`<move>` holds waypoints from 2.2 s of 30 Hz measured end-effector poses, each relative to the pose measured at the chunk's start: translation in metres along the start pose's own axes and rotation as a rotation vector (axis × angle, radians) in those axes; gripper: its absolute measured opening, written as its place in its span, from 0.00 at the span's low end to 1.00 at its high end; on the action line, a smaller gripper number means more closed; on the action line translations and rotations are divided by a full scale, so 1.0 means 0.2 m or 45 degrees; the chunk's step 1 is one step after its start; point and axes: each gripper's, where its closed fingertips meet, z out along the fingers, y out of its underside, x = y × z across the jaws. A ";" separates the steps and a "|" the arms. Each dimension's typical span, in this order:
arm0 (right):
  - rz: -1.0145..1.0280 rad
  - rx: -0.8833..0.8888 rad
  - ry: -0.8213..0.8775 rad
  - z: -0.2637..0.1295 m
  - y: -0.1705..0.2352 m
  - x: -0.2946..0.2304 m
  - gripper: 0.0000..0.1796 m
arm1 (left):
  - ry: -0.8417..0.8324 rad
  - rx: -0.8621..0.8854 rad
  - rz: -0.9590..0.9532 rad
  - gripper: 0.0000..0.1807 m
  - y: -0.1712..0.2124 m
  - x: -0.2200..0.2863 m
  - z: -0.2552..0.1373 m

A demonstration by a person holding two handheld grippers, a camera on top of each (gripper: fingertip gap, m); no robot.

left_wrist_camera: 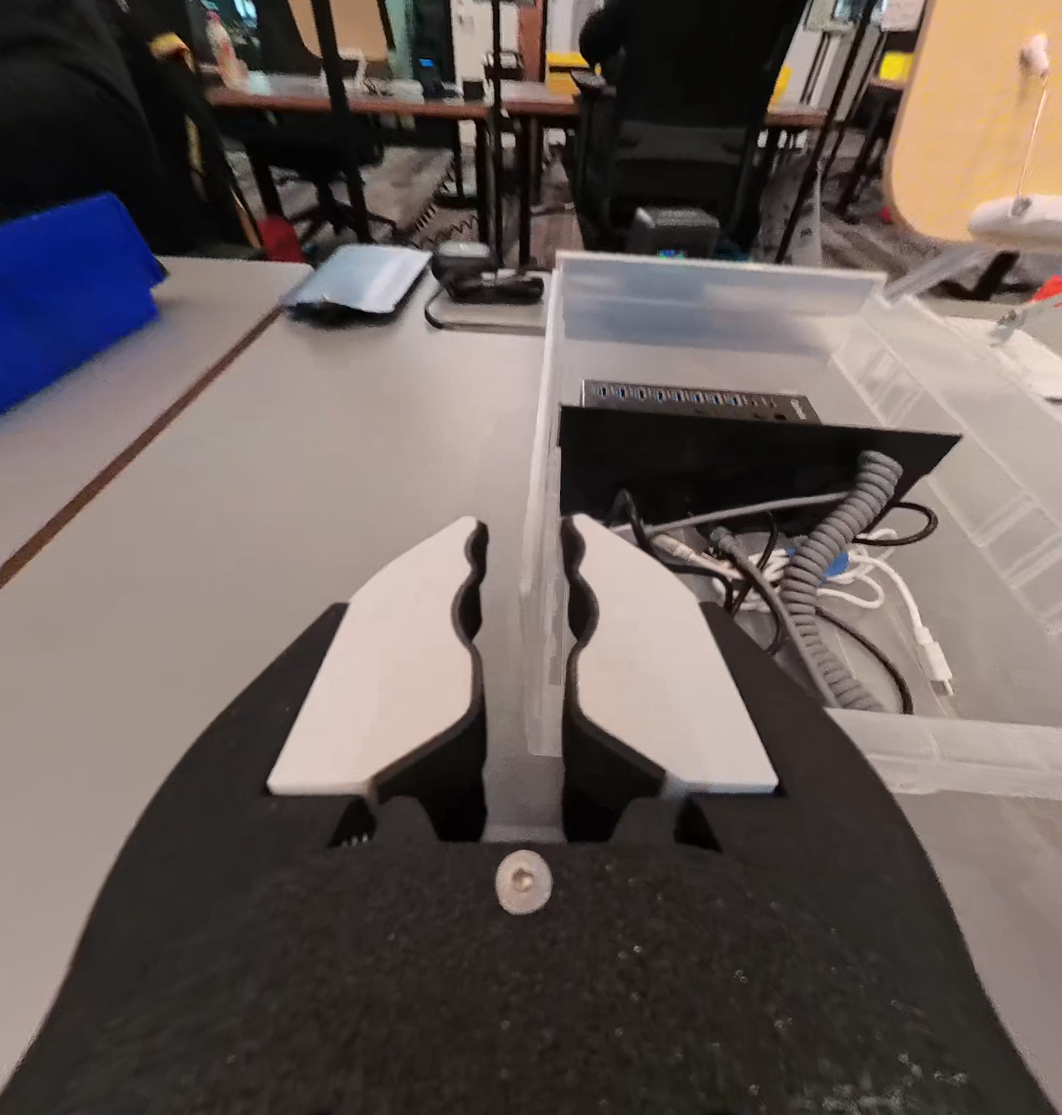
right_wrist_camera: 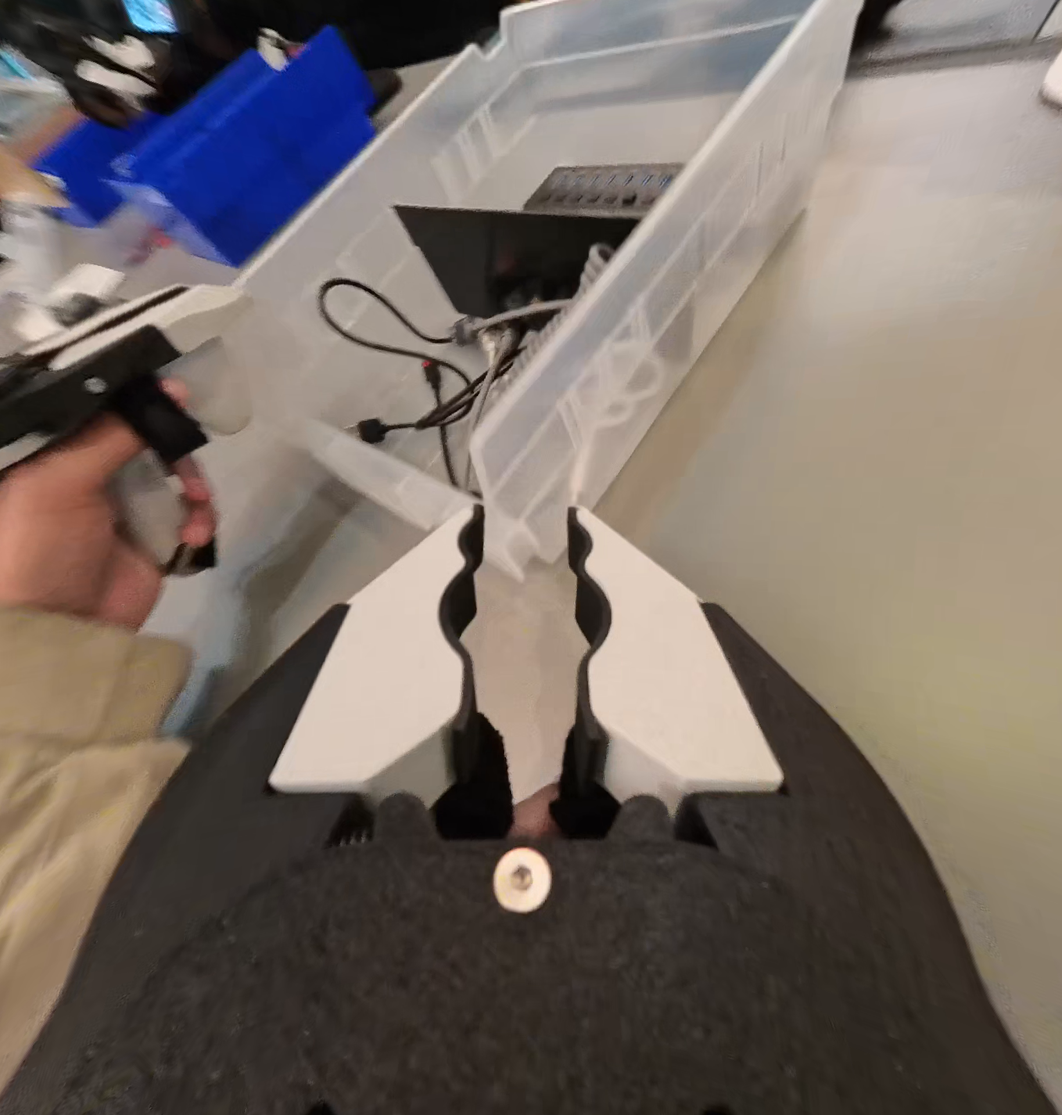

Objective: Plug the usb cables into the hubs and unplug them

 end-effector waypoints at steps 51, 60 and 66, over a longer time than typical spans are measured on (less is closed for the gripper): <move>-0.093 0.436 0.453 -1.53 0.04 1.39 0.18 | 0.364 -0.152 0.231 0.15 0.25 0.80 -0.34; -0.171 0.373 0.301 -1.40 0.09 1.22 0.19 | 0.475 -0.160 0.275 0.18 0.28 0.90 -0.35; -0.184 0.398 0.288 -1.42 0.07 1.20 0.19 | 0.551 -0.140 0.236 0.17 0.26 0.98 -0.35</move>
